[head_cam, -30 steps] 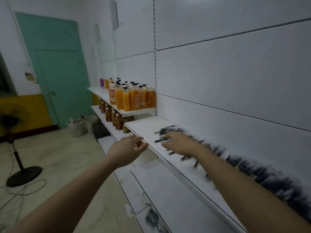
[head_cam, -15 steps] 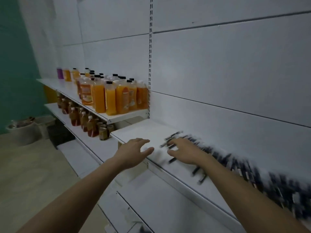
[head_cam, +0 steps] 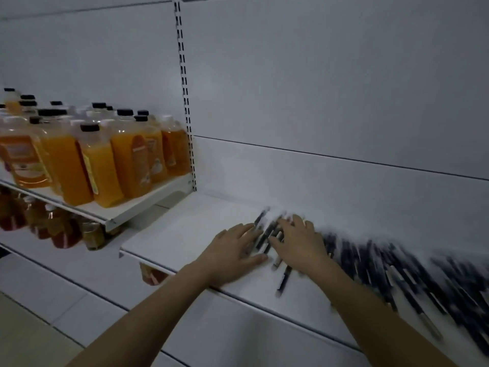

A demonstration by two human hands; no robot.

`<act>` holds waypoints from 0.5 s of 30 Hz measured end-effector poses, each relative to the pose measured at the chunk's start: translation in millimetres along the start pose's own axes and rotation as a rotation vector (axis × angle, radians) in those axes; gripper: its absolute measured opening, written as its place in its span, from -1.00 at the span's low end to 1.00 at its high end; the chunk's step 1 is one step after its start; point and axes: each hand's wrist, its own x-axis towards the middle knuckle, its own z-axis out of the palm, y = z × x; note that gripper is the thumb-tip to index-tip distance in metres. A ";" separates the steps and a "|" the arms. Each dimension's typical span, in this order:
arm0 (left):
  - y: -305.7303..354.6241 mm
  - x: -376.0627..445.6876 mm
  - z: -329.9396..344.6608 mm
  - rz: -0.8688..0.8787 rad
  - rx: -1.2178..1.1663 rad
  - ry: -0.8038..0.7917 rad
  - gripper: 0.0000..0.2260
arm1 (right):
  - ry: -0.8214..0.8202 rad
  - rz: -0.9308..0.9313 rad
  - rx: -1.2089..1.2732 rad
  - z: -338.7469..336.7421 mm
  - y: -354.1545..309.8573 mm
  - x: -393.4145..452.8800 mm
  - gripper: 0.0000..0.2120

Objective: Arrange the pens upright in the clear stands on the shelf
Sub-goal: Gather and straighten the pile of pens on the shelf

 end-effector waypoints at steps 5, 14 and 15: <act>-18.6 48.7 10.4 0.158 0.037 -0.077 -0.32 | -0.069 0.030 0.019 12.0 3.9 42.3 -0.48; -40.6 102.1 14.8 0.278 -0.345 -0.032 -0.21 | -0.081 -0.042 0.443 6.9 25.4 65.1 -0.38; -46.1 104.5 15.5 0.246 -0.352 -0.065 -0.14 | -0.061 -0.036 0.417 2.8 28.9 63.2 -0.40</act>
